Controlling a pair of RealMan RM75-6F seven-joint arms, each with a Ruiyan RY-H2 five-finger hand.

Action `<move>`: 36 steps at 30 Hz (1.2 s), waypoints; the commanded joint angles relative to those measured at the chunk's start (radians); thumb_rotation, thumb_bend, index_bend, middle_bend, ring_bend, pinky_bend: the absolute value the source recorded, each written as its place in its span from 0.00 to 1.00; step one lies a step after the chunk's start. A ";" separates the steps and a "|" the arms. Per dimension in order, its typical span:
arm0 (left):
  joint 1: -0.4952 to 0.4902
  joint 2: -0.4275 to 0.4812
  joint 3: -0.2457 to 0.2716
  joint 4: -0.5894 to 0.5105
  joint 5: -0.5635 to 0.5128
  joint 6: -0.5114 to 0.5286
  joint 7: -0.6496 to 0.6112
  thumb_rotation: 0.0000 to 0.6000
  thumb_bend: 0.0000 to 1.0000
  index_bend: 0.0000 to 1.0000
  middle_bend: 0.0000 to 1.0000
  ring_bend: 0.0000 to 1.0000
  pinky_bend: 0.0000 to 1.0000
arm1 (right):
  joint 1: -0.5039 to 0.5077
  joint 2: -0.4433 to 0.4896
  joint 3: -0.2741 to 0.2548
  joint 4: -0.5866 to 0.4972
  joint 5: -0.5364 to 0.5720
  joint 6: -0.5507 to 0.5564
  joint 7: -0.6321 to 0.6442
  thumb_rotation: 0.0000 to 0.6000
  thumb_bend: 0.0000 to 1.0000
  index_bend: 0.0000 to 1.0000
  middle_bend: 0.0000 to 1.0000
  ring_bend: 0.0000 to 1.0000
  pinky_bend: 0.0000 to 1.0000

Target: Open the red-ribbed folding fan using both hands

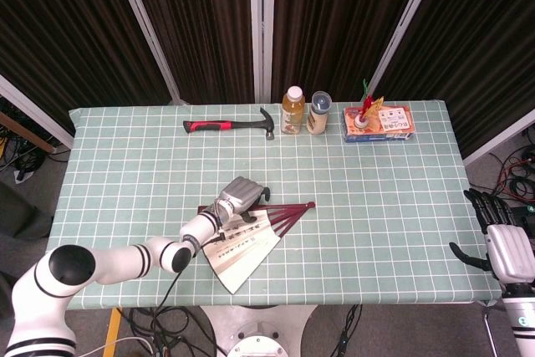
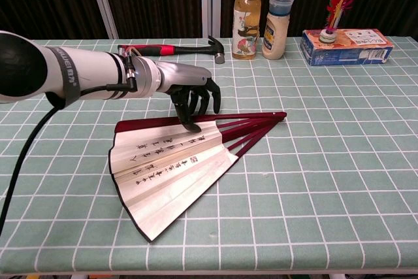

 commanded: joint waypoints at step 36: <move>0.293 0.326 -0.078 -0.419 0.338 0.404 -0.295 1.00 0.32 0.58 0.72 0.69 0.59 | 0.100 0.019 -0.007 -0.046 -0.083 -0.122 0.178 1.00 0.15 0.02 0.07 0.00 0.00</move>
